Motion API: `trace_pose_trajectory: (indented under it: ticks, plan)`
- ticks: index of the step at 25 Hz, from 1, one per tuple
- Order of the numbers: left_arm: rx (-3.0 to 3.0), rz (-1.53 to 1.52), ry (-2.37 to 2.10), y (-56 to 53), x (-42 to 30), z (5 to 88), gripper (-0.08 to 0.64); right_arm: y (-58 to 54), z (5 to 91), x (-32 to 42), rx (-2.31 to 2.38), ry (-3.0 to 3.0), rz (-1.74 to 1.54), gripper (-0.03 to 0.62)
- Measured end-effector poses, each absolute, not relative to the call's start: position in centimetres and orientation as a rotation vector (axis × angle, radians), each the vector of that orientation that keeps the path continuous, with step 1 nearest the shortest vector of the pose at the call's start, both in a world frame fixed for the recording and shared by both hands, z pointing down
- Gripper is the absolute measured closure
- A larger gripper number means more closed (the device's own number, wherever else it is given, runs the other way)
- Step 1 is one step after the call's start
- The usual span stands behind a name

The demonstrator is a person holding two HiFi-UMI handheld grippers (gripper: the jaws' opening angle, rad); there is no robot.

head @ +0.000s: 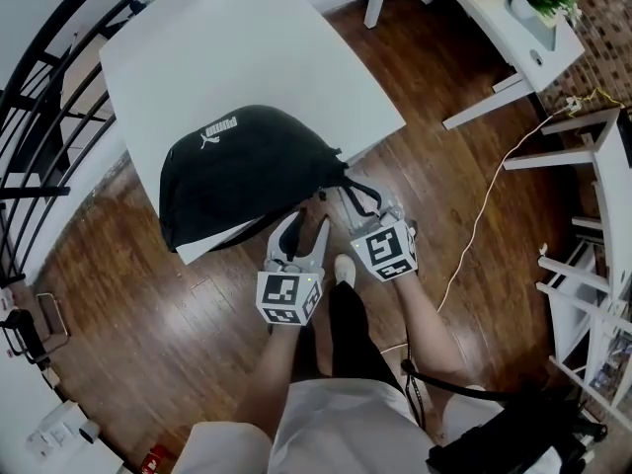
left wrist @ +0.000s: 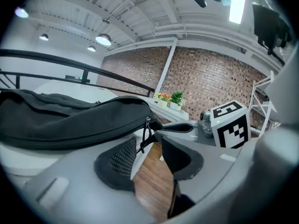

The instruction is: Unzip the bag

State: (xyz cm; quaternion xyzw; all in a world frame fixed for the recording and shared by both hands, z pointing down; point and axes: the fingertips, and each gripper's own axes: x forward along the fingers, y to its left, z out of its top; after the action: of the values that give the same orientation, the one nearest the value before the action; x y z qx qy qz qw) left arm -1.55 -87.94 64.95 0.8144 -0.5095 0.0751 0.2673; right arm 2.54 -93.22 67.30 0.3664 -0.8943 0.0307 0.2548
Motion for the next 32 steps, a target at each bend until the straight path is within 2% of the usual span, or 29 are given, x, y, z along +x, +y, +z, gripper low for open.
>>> trace_pose_trajectory:
  ticks: [3, 7, 9, 12, 24, 32]
  plan:
    - [2.166, 0.192, -1.398, -88.6, -1.2, 64.5, 0.344, -92.6, 65.7, 2.5, 0.973, -2.44, 0.098, 0.568]
    - [2.134, 0.217, -1.437, -89.8, -0.7, 64.6, 0.354, -92.0, 64.7, 2.5, 0.946, -2.436, 0.087, 0.569]
    - [2.12, 0.21, -1.465, -90.3, -0.6, 64.4, 0.397, -91.8, 64.5, 2.4, 0.941, -2.436, 0.085, 0.569]
    - [2.1, 0.205, -1.527, -90.6, -0.9, 63.9, 0.526, -91.6, 64.5, 2.5, 0.951, -2.434, 0.095, 0.571]
    - [2.078, 0.225, -1.506, -89.1, -3.3, 66.3, 0.535, -92.4, 66.5, 4.1, 1.117, -2.371, 0.242, 0.57]
    - [1.96, 0.201, -1.533, -87.3, -8.6, 68.2, 0.535, -92.6, 67.5, 4.8, 1.184, -2.327, 0.271, 0.571]
